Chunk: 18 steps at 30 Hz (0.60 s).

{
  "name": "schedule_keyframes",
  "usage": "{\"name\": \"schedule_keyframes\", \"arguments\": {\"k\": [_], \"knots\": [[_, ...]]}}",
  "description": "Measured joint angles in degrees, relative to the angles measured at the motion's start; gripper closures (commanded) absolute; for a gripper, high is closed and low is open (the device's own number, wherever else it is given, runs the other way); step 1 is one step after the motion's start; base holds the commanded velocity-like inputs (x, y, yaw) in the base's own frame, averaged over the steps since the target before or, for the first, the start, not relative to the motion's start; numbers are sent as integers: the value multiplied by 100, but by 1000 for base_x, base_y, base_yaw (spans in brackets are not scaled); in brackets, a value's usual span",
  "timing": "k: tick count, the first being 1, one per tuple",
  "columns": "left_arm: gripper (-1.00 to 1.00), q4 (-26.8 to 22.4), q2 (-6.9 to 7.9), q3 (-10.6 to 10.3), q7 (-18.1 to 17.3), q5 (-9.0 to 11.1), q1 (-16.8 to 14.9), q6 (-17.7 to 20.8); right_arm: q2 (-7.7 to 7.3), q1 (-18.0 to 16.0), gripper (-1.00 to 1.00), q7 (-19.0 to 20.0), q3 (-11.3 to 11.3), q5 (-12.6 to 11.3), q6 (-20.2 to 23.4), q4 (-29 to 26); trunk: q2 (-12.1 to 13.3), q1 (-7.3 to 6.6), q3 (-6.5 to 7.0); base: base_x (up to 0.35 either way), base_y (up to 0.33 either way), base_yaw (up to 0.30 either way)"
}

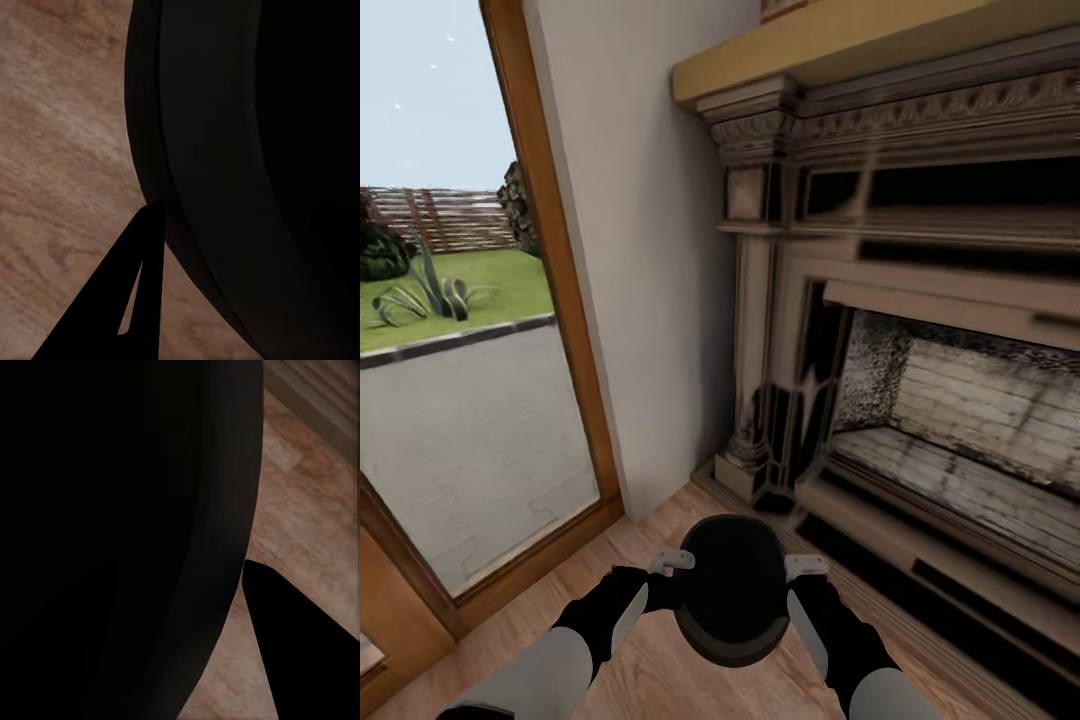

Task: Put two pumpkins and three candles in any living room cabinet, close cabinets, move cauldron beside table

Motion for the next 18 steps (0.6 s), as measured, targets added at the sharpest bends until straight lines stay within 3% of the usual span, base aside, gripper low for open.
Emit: {"name": "schedule_keyframes", "arguments": {"k": [18], "knots": [[100,0,-2,5,0,-7,1,0,-1,0,100,0,5,2,2,0,24,-46,399,0,0,0]]}}
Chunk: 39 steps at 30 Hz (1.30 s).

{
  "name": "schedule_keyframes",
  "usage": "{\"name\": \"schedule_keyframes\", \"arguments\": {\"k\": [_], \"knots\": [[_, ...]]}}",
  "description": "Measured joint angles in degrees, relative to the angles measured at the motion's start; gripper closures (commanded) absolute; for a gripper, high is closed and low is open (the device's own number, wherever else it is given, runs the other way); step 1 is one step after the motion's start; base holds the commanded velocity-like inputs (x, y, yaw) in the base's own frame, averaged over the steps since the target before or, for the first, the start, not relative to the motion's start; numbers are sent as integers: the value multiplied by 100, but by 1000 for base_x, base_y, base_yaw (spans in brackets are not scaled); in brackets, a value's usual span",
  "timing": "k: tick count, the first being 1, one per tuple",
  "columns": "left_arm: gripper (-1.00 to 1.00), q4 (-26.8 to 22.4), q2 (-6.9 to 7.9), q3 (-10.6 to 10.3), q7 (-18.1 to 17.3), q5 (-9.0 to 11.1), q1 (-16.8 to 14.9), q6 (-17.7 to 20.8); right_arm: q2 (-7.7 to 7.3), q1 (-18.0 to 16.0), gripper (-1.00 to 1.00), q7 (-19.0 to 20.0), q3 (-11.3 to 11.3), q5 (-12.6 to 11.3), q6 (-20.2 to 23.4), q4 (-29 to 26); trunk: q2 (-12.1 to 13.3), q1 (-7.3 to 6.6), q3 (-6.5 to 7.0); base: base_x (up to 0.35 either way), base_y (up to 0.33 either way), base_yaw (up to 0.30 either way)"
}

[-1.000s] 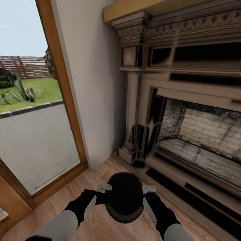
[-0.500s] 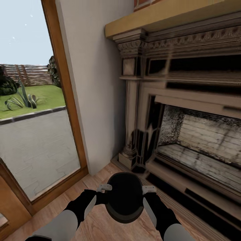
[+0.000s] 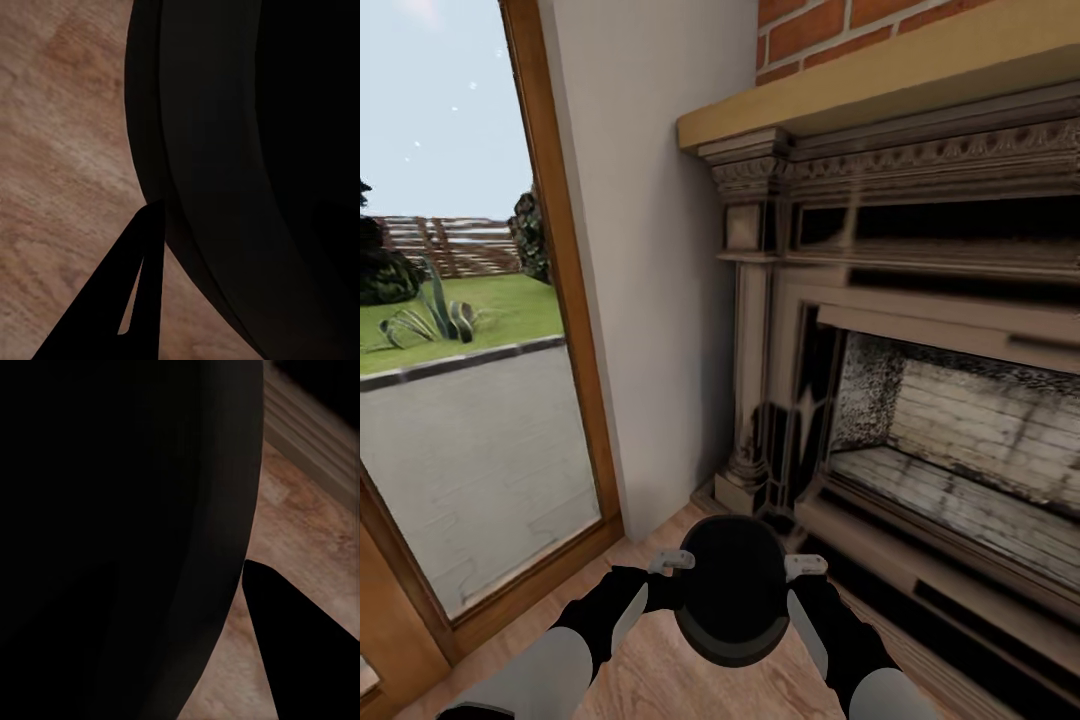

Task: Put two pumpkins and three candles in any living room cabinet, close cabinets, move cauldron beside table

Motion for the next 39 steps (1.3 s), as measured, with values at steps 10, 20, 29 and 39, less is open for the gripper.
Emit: {"name": "schedule_keyframes", "arguments": {"k": [10,20,29,39], "knots": [[100,0,1,-2,0,1,0,0,0,0,100,0,0,-1,-1,1,363,-200,184,0,0,0],[100,0,4,-8,-1,12,1,1,0,0,100,0,4,-1,-1,1,764,-420,363,0,0,0],[100,0,6,-14,-1,22,1,1,1,0,100,0,5,0,2,0,1125,-618,525,0,0,0],[100,2,6,-15,-2,21,2,2,1,1,100,-6,7,-8,4,0,1407,-772,651,0,0,0]]}}
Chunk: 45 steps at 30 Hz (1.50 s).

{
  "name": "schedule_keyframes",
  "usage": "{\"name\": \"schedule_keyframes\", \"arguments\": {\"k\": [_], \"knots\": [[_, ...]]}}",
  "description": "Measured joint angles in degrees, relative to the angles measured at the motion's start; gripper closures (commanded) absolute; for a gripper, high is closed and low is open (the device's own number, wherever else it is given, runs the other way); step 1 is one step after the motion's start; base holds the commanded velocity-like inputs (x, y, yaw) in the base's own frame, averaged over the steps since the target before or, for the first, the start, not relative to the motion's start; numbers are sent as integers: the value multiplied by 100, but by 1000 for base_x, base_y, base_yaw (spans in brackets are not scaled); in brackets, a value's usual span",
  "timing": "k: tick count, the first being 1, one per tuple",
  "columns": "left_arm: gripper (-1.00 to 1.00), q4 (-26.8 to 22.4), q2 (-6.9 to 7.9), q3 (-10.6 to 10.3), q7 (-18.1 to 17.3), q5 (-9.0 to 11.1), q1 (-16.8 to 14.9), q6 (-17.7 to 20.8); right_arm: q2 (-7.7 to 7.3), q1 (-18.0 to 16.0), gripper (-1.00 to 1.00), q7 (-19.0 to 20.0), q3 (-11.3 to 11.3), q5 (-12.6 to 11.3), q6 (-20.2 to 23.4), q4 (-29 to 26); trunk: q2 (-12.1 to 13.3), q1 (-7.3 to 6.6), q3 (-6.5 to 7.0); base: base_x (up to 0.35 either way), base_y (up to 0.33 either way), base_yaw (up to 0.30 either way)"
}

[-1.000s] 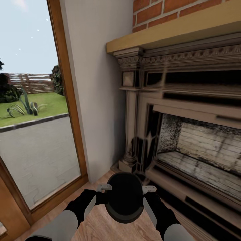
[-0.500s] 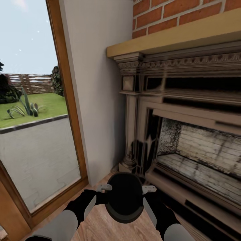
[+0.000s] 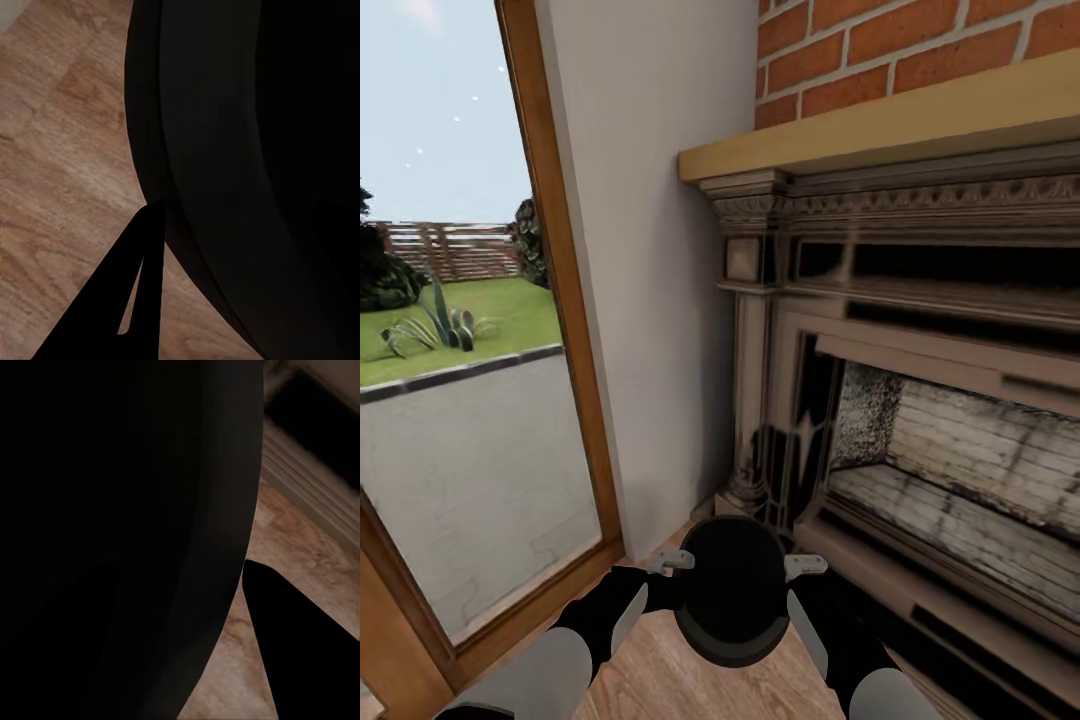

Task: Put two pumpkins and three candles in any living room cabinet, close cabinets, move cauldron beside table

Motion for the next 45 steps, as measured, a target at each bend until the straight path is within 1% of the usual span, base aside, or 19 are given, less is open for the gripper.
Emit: {"name": "schedule_keyframes", "arguments": {"k": [4,8,13,20,31,45], "knots": [[100,-1,0,-1,0,2,0,0,0,0,100,-3,1,-2,1,-3,0,0,0,0,0,0],[100,-3,-1,2,2,0,-1,-1,0,-1,100,-3,2,1,2,-5,159,-87,72,0,0,26],[100,-3,0,0,0,4,1,2,0,-1,100,-3,1,0,4,-3,160,-88,72,0,0,154],[100,-2,1,-2,1,8,1,-5,1,-2,100,-3,3,4,2,-5,161,-87,72,-44,0,250],[100,-2,-4,11,1,-12,1,-7,1,-2,100,-3,1,8,2,-4,161,-86,72,-195,-58,286],[100,-2,-1,6,1,-5,2,-6,7,-3,100,-5,-10,17,2,-2,161,-85,72,-281,-44,289]]}}
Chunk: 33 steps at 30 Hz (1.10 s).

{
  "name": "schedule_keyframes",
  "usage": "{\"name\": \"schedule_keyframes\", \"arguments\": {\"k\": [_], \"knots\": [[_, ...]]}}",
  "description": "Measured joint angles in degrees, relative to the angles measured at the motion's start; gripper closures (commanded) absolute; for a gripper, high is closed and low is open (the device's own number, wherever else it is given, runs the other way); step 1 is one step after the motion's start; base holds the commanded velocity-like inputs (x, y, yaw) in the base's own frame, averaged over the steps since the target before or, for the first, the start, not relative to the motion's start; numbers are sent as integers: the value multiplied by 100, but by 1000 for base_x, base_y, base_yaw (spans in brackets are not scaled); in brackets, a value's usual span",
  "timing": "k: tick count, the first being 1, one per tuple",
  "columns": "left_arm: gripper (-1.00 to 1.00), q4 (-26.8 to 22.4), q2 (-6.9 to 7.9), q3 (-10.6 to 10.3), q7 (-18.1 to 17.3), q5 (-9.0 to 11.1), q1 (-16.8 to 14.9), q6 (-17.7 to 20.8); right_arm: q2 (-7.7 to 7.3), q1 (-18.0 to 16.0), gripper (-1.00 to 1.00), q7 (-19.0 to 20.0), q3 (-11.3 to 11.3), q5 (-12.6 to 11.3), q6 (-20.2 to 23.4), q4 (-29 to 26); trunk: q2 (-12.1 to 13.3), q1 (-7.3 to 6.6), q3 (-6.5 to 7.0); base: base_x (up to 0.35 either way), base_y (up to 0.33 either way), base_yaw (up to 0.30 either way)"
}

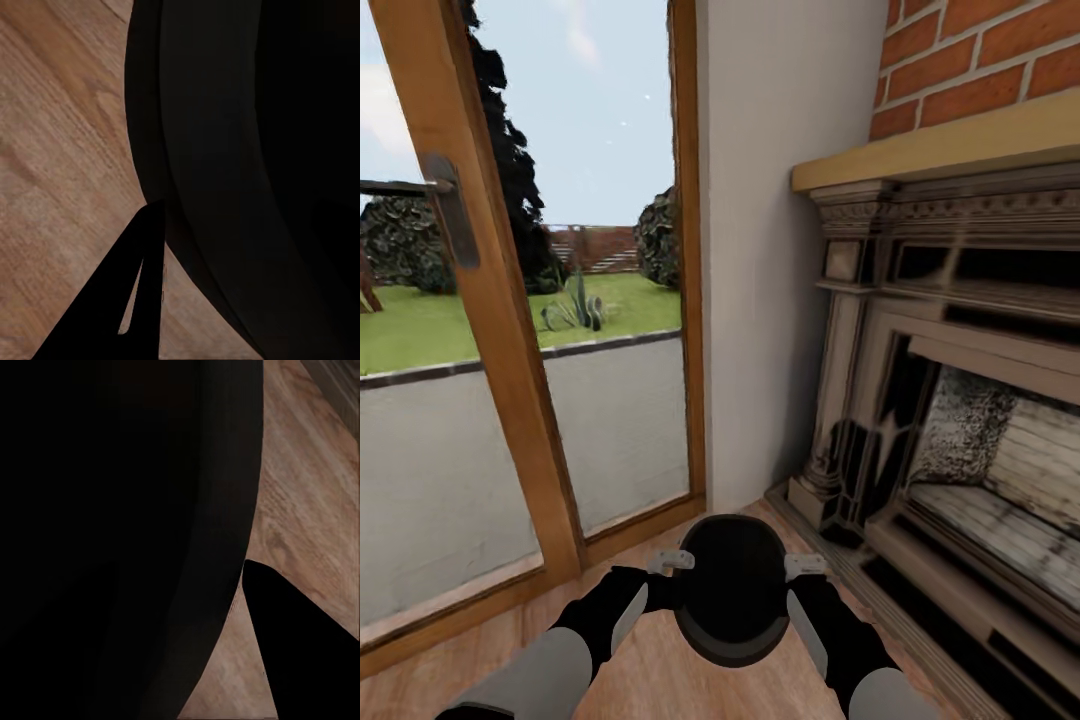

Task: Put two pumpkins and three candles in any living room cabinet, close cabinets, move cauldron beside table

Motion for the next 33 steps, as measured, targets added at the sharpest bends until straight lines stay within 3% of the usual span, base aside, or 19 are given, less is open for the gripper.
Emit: {"name": "schedule_keyframes", "arguments": {"k": [33], "knots": [[100,-1,6,-14,-1,21,0,2,9,0,100,-5,-16,11,2,-2,0,-2,0,-42,0,289]]}}
